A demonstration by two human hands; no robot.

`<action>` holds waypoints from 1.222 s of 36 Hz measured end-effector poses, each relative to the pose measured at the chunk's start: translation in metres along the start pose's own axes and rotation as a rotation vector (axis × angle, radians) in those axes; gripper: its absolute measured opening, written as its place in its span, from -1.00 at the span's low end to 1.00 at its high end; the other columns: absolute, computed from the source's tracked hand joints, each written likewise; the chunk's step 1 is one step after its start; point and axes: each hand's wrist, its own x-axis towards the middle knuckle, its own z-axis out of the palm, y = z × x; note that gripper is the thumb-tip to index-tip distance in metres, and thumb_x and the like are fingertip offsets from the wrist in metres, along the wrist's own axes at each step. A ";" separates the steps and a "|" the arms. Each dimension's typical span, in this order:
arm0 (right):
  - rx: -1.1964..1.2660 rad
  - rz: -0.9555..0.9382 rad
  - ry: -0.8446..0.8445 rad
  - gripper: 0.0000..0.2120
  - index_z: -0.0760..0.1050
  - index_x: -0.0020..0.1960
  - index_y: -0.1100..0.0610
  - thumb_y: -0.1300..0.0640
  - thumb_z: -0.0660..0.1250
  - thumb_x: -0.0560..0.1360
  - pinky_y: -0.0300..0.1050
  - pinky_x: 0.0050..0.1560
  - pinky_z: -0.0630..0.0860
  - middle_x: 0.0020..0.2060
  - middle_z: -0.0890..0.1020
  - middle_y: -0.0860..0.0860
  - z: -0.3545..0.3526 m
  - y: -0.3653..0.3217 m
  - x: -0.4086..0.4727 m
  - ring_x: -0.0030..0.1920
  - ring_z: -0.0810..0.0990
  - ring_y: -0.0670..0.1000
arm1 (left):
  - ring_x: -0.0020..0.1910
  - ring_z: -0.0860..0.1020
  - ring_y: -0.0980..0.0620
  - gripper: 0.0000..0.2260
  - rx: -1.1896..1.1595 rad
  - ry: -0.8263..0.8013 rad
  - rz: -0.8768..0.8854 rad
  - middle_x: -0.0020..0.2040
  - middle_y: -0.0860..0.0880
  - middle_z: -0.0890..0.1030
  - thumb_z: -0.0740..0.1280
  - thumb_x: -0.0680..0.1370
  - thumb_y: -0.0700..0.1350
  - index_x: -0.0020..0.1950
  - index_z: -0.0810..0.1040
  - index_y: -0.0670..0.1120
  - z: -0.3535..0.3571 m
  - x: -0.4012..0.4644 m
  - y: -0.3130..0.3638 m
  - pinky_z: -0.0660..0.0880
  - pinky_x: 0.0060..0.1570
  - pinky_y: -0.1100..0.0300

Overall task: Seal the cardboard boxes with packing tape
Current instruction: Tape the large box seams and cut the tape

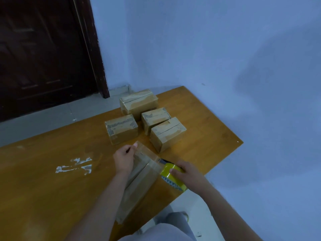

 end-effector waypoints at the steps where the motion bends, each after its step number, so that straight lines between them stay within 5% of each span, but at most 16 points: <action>1: 0.019 0.008 -0.003 -0.74 0.49 -0.09 0.20 -0.01 0.27 0.55 -0.14 -0.22 0.43 -0.25 0.53 0.08 0.002 0.001 0.000 -0.25 0.51 -0.02 | -0.39 0.38 0.02 -0.69 -0.001 0.000 -0.006 -0.42 -0.06 0.45 0.32 0.57 -0.08 -0.36 0.50 -0.13 0.000 0.000 -0.001 0.31 -0.34 0.19; 11: 0.034 0.017 0.026 -0.78 0.48 -0.14 0.14 -0.01 0.29 0.54 -0.23 -0.31 0.34 -0.30 0.48 0.02 0.009 0.008 0.004 -0.31 0.45 -0.08 | -0.37 0.45 0.04 -0.75 -0.007 -0.024 -0.080 -0.39 -0.04 0.52 0.35 0.56 -0.05 -0.24 0.62 -0.15 0.000 0.004 0.002 0.38 -0.32 0.21; 21: 0.034 0.053 0.019 -0.79 0.49 -0.17 0.14 0.02 0.30 0.53 -0.22 -0.28 0.36 -0.29 0.49 0.04 0.006 0.007 0.010 -0.30 0.45 -0.06 | -0.31 0.48 -0.03 -0.69 0.062 -0.029 -0.102 -0.22 -0.25 0.62 0.34 0.56 -0.01 -0.17 0.63 -0.25 0.001 0.006 -0.001 0.39 -0.33 0.18; 26: 0.014 0.048 0.017 -0.79 0.53 -0.12 0.17 0.02 0.30 0.54 -0.24 -0.29 0.37 -0.28 0.51 0.03 0.006 0.006 0.011 -0.30 0.47 -0.07 | -0.42 0.38 0.03 -0.69 0.114 -0.030 -0.131 -0.35 -0.10 0.52 0.34 0.56 0.00 -0.17 0.63 -0.23 0.001 0.007 0.001 0.29 -0.40 0.22; 34: 0.035 0.045 0.028 -0.77 0.50 -0.16 0.19 0.03 0.31 0.53 -0.20 -0.31 0.34 -0.32 0.47 0.03 0.010 0.008 0.010 -0.33 0.43 -0.06 | -0.31 0.45 -0.01 -0.76 0.104 -0.051 -0.163 -0.28 -0.08 0.57 0.35 0.56 -0.01 -0.29 0.59 -0.04 0.002 0.011 -0.001 0.32 -0.33 0.23; 44: 0.048 0.063 0.020 -0.76 0.52 -0.10 0.24 0.04 0.31 0.53 -0.18 -0.29 0.35 -0.29 0.50 0.06 0.013 0.010 0.011 -0.30 0.45 -0.04 | -0.36 0.46 0.08 -0.78 0.158 -0.054 -0.181 -0.33 0.01 0.56 0.37 0.55 -0.01 -0.23 0.63 -0.09 0.003 0.014 0.000 0.36 -0.35 0.26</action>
